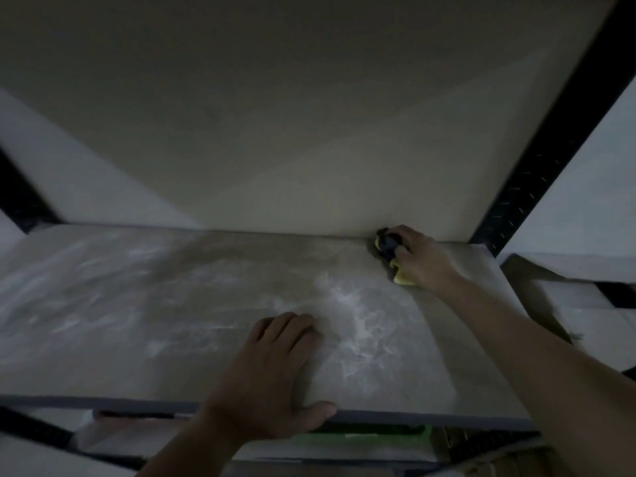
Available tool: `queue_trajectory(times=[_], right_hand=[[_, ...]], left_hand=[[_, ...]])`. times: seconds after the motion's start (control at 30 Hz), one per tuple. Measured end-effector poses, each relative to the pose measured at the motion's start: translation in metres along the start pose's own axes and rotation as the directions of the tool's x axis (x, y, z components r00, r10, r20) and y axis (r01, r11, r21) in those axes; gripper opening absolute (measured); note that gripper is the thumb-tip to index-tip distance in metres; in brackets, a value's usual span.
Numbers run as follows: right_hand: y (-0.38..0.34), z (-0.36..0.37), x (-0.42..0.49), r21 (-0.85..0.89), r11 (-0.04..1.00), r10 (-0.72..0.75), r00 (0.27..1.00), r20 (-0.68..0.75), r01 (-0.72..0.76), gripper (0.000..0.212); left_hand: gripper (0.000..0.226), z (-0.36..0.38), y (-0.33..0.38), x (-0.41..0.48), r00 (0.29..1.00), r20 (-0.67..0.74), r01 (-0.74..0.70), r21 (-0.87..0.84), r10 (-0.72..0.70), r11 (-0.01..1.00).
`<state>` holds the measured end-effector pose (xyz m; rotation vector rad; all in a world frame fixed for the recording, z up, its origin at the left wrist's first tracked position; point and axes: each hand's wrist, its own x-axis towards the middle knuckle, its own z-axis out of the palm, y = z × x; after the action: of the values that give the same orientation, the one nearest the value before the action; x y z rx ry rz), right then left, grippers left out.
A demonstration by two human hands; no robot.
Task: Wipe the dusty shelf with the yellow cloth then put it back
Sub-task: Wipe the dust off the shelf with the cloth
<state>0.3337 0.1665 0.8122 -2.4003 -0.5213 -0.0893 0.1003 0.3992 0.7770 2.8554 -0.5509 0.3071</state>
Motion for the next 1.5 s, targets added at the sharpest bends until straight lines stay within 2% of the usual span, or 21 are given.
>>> queue_trajectory(times=[0.13, 0.3, 0.37, 0.4, 0.47, 0.53, 0.57, 0.63, 0.73, 0.8, 0.87, 0.93, 1.0, 1.03, 1.1, 1.17, 1.23, 1.3, 1.37, 1.47, 1.5], right_hand=[[-0.021, 0.028, -0.009, 0.074, 0.997, 0.002, 0.996, 0.092, -0.009, 0.033], [-0.061, 0.049, -0.048, 0.231, 0.964, -0.196, 0.939, 0.284, 0.131, 0.038], [-0.052, 0.03, -0.057, 0.291, 0.946, -0.21, 0.952, 0.223, 0.141, 0.043], [-0.04, 0.014, -0.058, 0.269, 0.954, -0.174, 0.976, 0.133, 0.134, 0.043], [0.0, -0.026, -0.054, 0.045, 0.998, -0.042, 0.996, -0.081, 0.046, 0.044], [0.043, -0.059, -0.053, -0.159, 0.974, 0.125, 0.97, -0.21, -0.16, 0.043], [0.059, -0.063, -0.055, -0.249, 0.932, 0.215, 0.954, -0.207, -0.264, 0.038], [0.072, -0.054, -0.061, -0.424, 0.842, 0.27, 0.941, -0.202, -0.333, 0.034], [0.05, -0.028, -0.071, -0.445, 0.839, 0.25, 0.948, -0.197, -0.314, 0.039], [0.018, -0.005, -0.082, -0.498, 0.847, 0.161, 0.983, -0.085, -0.182, 0.043], [-0.02, 0.028, -0.098, -0.403, 0.915, 0.019, 0.999, 0.026, -0.007, 0.043], [-0.048, 0.045, -0.109, -0.165, 0.979, -0.098, 0.989, 0.108, 0.115, 0.038], [-0.048, 0.028, -0.099, 0.047, 0.99, -0.137, 0.989, 0.055, 0.135, 0.029], [-0.035, 0.01, -0.088, 0.043, 0.994, -0.097, 0.994, -0.058, 0.099, 0.024], [0.005, -0.029, -0.065, -0.1, 0.991, 0.059, 0.965, -0.257, -0.087, 0.024], [0.047, -0.051, -0.057, -0.259, 0.891, 0.293, 0.908, -0.301, -0.373, 0.035], [0.062, -0.047, -0.057, -0.366, 0.783, 0.419, 0.861, -0.288, -0.503, 0.039], [0.047, -0.027, -0.057, -0.481, 0.794, 0.286, 0.926, -0.244, -0.372, 0.039], [0.015, 0.0, -0.058, -0.487, 0.867, 0.064, 0.993, -0.096, -0.103, 0.038], [-0.034, 0.034, -0.068, -0.16, 0.969, -0.16, 0.972, 0.172, 0.188, 0.035], [-0.038, 0.031, -0.068, -0.04, 0.977, -0.199, 0.965, 0.173, 0.208, 0.032]], left_hand=[[0.08, -0.002, -0.001, 0.0, 0.999, 0.035, 0.018, -0.009, -0.018, 1.0], [0.077, 0.0, -0.001, 0.0, 1.0, 0.028, 0.009, -0.019, -0.009, 1.0], [0.078, 0.0, -0.001, 0.0, 1.0, 0.018, 0.004, -0.004, -0.004, 1.0], [0.079, 0.0, -0.001, 0.0, 1.0, 0.024, 0.006, 0.005, -0.006, 1.0], [0.083, 0.0, -0.001, 0.0, 0.998, 0.053, 0.018, 0.022, -0.019, 1.0], [0.086, 0.0, -0.002, 0.0, 0.996, 0.085, 0.035, 0.02, -0.037, 0.999], [0.087, -0.001, -0.002, -0.001, 0.994, 0.099, 0.042, 0.015, -0.044, 0.999], [0.086, -0.001, -0.001, -0.001, 0.993, 0.105, 0.045, 0.011, -0.046, 0.999], [0.084, -0.001, 0.0, -0.002, 0.995, 0.087, 0.045, -0.005, -0.045, 0.999], [0.083, -0.001, 0.0, -0.002, 0.996, 0.078, 0.032, -0.006, -0.032, 0.999], [0.083, -0.001, 0.0, -0.002, 0.997, 0.069, 0.032, -0.003, -0.032, 0.999], [0.082, 0.0, 0.0, -0.002, 0.999, 0.048, 0.011, 0.012, -0.011, 1.0], [0.083, 0.001, -0.001, -0.002, 0.999, 0.032, -0.004, 0.024, 0.003, 1.0], [0.084, 0.001, -0.001, -0.002, 1.0, 0.031, 0.0, 0.027, -0.001, 1.0], [0.086, 0.001, -0.001, -0.002, 0.999, 0.034, 0.008, 0.036, -0.01, 0.999], [0.086, 0.003, -0.001, -0.002, 0.999, 0.037, 0.008, 0.039, -0.01, 0.999], [0.086, 0.003, -0.002, -0.002, 0.999, 0.038, 0.01, 0.041, -0.011, 0.999], [0.087, 0.004, -0.003, -0.001, 1.0, 0.031, 0.005, 0.04, -0.006, 0.999], [0.087, 0.005, -0.003, -0.001, 1.0, 0.021, -0.002, 0.043, 0.001, 0.999], [0.089, 0.005, -0.002, -0.001, 1.0, 0.01, -0.006, 0.029, 0.006, 1.0], [0.089, 0.005, -0.002, -0.001, 1.0, 0.003, -0.01, 0.027, 0.01, 1.0]])
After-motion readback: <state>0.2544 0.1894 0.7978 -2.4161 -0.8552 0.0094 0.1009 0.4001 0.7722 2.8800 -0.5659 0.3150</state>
